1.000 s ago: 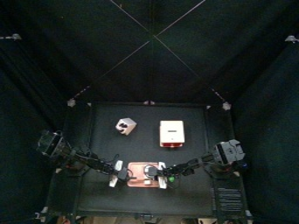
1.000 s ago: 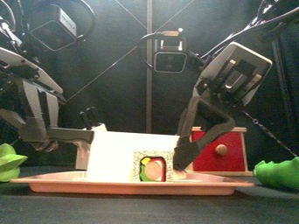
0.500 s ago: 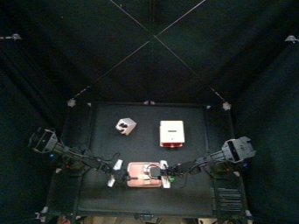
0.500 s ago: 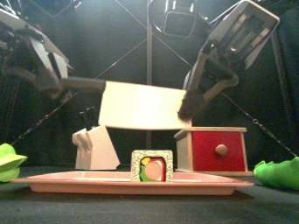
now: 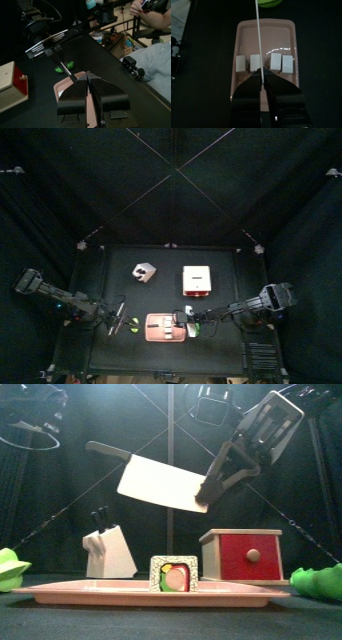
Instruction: Cut sushi roll
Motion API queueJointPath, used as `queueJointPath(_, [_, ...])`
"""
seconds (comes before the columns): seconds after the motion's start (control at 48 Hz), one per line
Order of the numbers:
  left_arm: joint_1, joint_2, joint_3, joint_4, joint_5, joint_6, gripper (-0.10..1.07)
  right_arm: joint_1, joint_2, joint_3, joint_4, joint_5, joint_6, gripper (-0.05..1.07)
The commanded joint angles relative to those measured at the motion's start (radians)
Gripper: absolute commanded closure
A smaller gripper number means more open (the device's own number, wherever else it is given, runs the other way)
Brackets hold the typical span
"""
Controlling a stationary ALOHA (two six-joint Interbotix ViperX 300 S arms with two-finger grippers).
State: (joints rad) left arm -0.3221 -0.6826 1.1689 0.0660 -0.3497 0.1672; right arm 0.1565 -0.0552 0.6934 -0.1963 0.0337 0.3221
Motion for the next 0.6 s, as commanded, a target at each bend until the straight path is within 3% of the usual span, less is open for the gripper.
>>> queueJointPath(0.0, [0.011, -0.018, 0.012, -0.015, -0.084, 0.000, 0.53, -0.015, -0.044, -0.005, 0.006, -0.041, -0.002, 0.72])
queueJointPath(0.25, [0.020, 0.018, 0.000, -0.115, -0.032, 0.000, 0.48, -0.020, -0.048, 0.003, 0.003, -0.078, -0.002, 0.68])
queueJointPath(0.583, [0.063, 0.143, -0.089, -0.225, 0.023, 0.000, 0.11, -0.025, -0.028, -0.014, 0.006, -0.080, -0.002, 0.68])
